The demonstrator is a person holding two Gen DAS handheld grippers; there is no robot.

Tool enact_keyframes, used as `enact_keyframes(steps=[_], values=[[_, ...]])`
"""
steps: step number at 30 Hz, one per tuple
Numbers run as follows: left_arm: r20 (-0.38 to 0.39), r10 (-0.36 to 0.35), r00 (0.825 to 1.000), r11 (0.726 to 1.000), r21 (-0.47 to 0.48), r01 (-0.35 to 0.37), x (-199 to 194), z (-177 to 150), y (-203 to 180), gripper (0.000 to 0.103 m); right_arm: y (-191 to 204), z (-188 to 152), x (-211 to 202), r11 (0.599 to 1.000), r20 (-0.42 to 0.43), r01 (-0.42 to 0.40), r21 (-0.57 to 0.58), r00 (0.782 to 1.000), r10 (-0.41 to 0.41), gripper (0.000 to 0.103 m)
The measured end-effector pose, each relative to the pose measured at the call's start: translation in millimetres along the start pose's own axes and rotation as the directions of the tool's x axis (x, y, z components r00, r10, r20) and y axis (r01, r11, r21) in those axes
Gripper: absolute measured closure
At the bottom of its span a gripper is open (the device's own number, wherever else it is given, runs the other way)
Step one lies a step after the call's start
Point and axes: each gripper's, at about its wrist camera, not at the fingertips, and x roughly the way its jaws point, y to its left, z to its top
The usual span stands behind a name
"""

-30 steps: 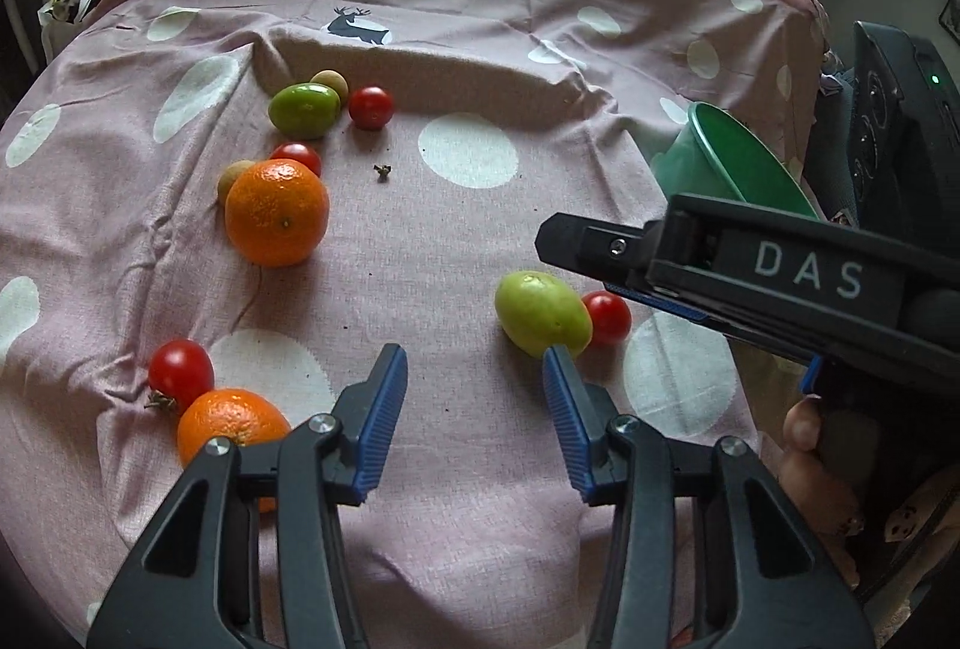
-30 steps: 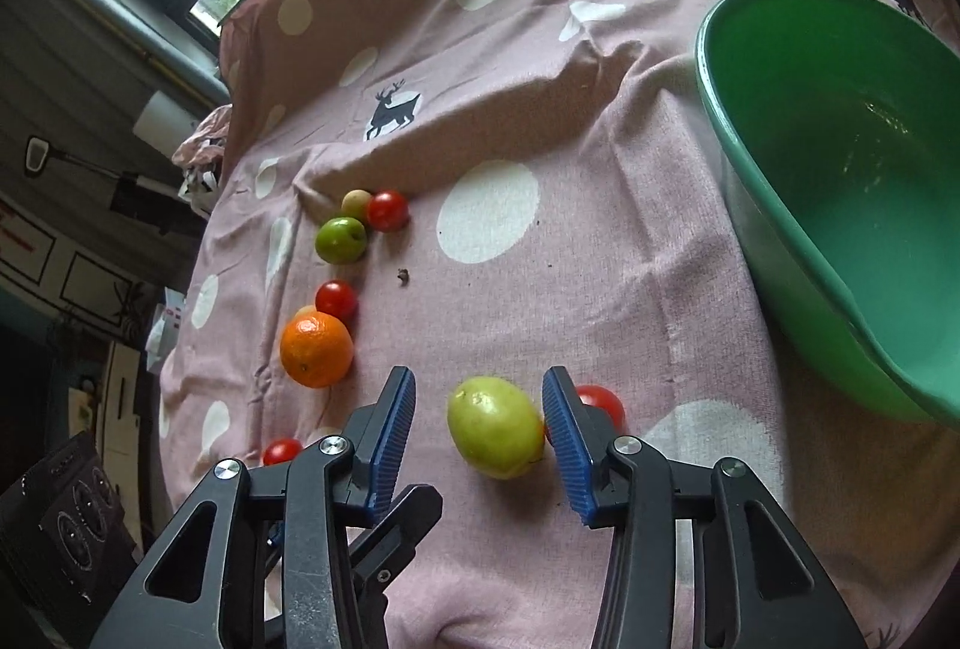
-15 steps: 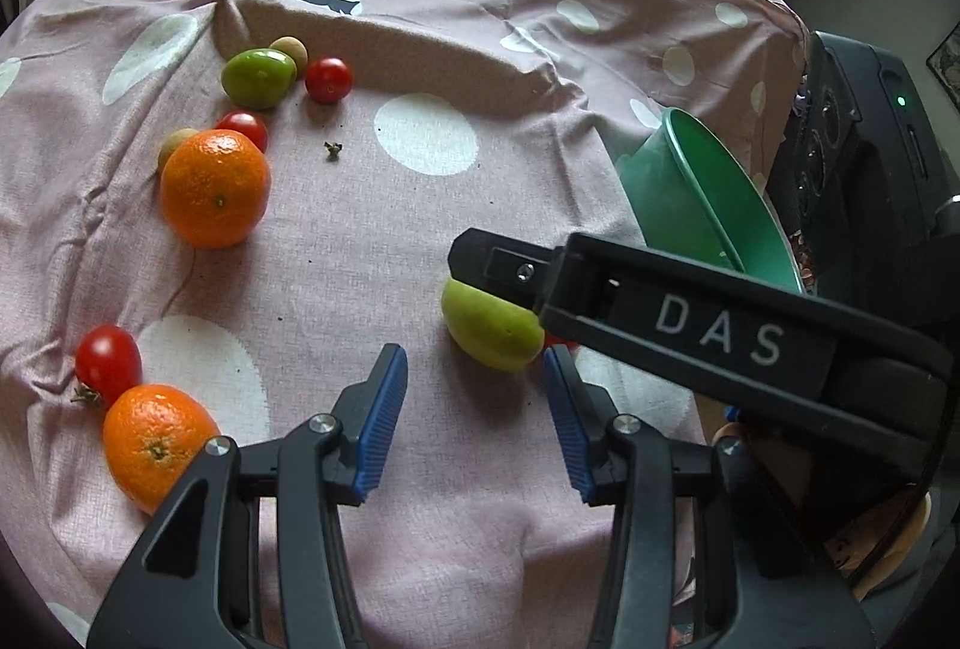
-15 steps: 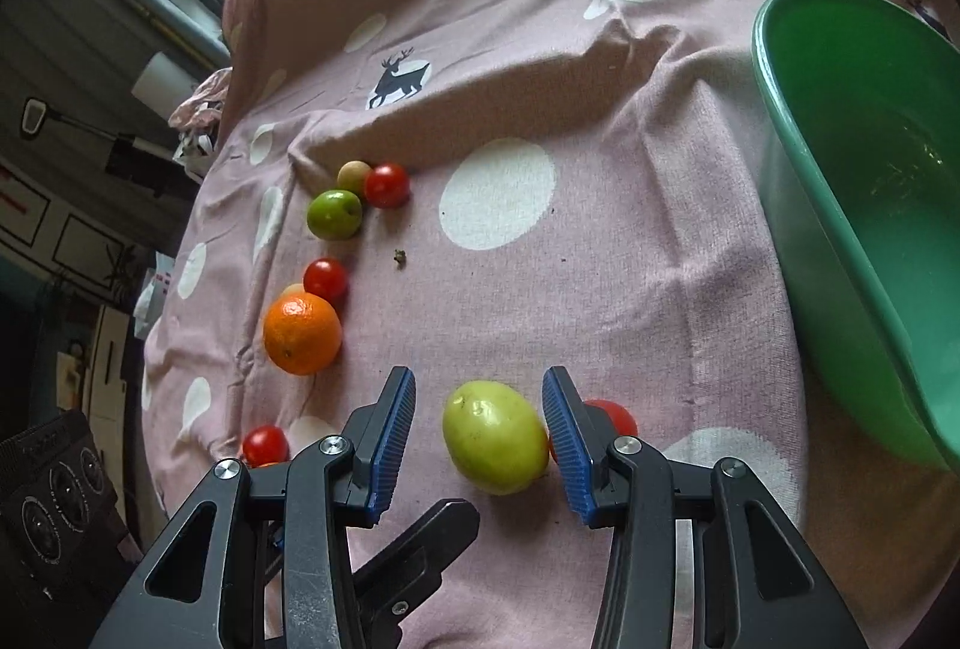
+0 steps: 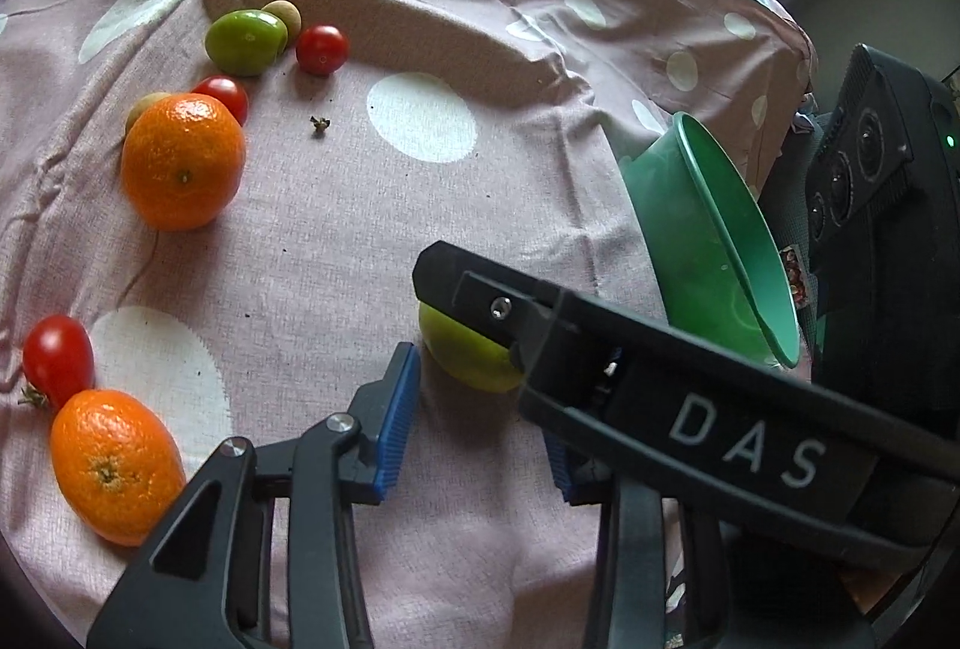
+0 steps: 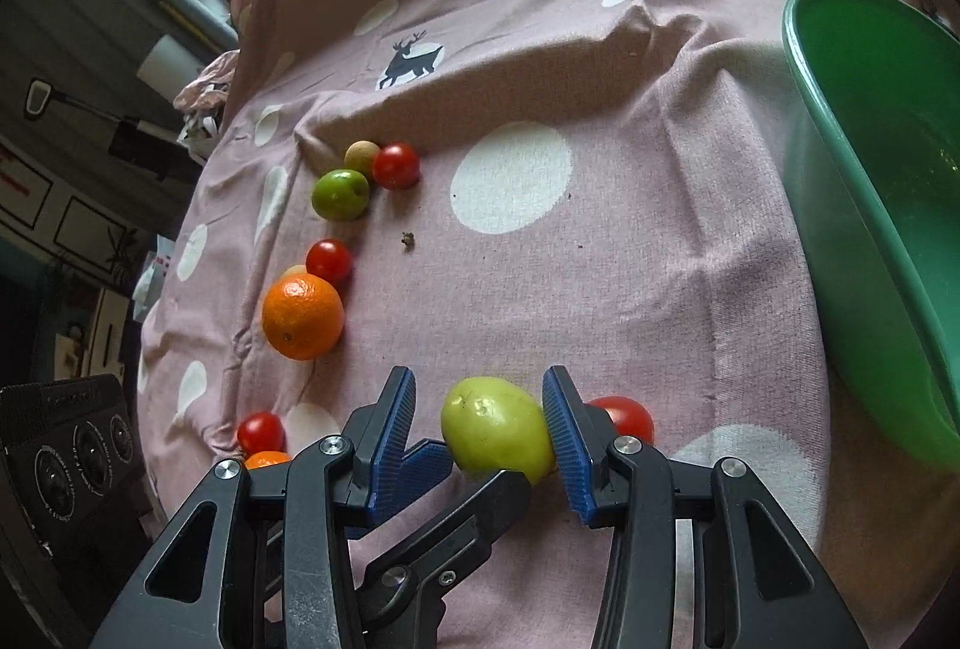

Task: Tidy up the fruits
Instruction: 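Lift the lemon with the right gripper and carry it over the green bowl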

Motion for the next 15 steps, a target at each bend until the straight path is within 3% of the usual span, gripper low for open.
enact_keyframes(steps=[7,15], values=[[0.019,0.009,1.000,1.000,0.010,-0.009,-3,2,1,0.067,2,1,2,1.000,-0.004,-0.010,-0.013,1.000,0.010,0.055],[0.080,0.069,0.994,0.992,0.100,-0.077,-16,0,-9,0.067,5,-2,-4,0.999,0.016,-0.027,-0.021,0.999,0.028,0.062]])
